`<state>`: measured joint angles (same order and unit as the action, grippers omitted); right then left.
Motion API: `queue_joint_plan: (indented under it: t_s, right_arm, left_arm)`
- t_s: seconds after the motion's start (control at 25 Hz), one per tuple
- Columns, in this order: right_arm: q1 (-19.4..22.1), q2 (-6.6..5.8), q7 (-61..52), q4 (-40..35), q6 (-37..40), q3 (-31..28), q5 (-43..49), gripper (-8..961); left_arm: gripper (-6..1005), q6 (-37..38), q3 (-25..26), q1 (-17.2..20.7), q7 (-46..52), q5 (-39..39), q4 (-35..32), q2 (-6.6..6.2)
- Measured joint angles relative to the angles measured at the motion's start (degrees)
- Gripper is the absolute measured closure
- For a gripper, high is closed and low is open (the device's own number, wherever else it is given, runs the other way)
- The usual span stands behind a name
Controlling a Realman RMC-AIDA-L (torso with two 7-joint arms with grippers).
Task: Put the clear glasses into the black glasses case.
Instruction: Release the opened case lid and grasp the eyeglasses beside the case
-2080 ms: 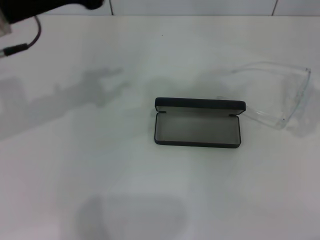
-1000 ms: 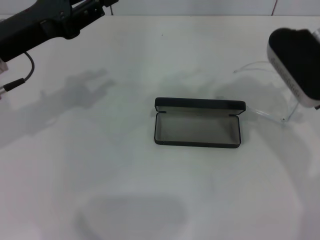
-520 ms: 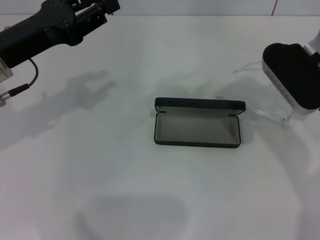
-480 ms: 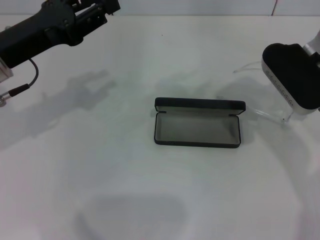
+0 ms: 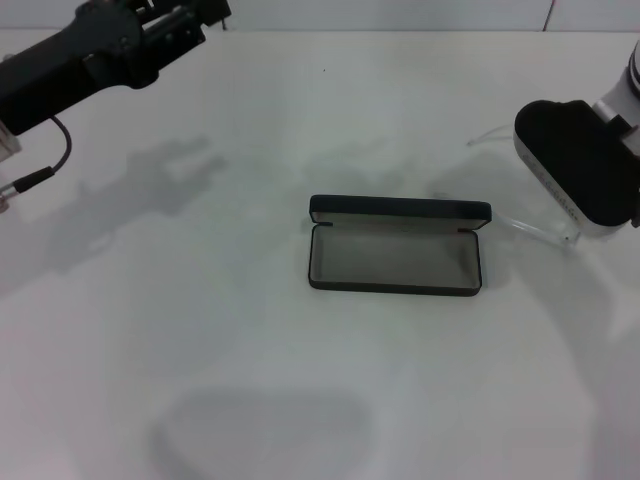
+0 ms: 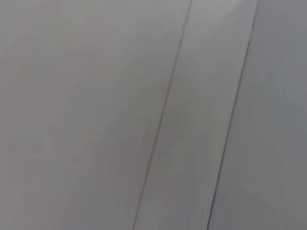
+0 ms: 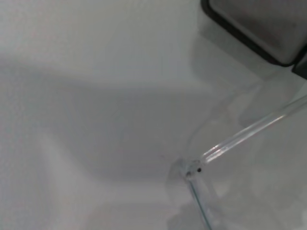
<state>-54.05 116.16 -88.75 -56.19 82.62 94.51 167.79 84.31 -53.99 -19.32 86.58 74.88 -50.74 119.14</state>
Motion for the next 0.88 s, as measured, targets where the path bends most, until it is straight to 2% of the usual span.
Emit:
queue_joint_plan:
  t_s: [0.36,0.56,0.88]
  right_arm:
    - [-2.6,0.03,-0.2,4.6,-1.3,0.2,-1.9,325]
    - [-3.1,0.03,-0.3,5.7,-2.2,0.9,-2.3,498]
    - [-3.6,0.03,-1.2,7.3,-2.0,1.8,-1.8,516]
  left_arm:
    - [557,0.1,0.5,-0.2,-1.1,0.4,1.2,-0.14]
    - [557,0.1,0.5,0.0,-1.5,0.5,1.3,-0.14]
    - [558,0.2,0.5,-0.1,-3.1,0.2,4.2,-0.57]
